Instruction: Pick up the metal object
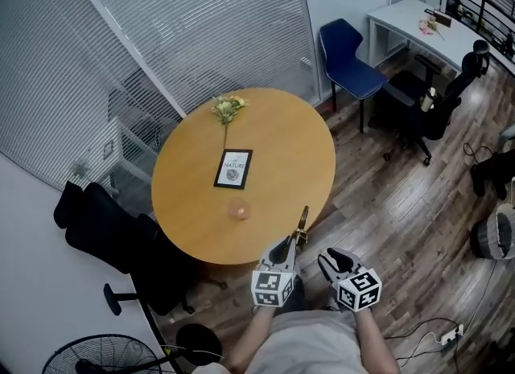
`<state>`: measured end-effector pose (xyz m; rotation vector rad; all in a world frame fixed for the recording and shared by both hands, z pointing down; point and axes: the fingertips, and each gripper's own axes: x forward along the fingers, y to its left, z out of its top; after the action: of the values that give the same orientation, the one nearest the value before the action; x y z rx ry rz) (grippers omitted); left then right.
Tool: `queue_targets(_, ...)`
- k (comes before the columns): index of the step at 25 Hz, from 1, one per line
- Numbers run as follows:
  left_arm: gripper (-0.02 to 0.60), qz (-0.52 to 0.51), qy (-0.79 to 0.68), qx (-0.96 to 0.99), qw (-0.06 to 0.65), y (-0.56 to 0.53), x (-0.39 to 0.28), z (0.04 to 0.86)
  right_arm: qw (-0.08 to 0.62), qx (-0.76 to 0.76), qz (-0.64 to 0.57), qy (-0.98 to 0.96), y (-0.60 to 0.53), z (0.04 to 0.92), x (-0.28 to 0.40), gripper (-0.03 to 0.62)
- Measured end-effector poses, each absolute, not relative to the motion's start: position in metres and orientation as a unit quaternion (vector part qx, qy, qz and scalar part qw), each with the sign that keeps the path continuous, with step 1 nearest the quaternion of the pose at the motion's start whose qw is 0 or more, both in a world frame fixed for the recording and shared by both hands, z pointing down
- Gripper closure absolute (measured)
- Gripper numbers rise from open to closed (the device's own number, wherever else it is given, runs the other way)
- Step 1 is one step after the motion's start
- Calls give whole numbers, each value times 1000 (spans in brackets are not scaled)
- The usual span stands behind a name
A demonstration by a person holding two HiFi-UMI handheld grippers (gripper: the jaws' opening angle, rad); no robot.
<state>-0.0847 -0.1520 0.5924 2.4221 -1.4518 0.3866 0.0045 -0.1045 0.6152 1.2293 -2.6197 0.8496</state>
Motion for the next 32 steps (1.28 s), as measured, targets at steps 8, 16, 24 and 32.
queue_targets(8,560,44,-546,803,234,-104,-106,607,69,397,282,-871,-72,623,11,473)
queue_targets(16,560,24,-570,787,234,-73,-112,607,80,380,266,-882,-47,625,13,476)
queue_targets(24,560,20,-567,792,227,-58,-106,599,75,385,266,-880,-33,625,19,485)
queue_targets(32,560,22,-555,801,222,-58,-96,596,69,396,268,-875,-31,627,29,489)
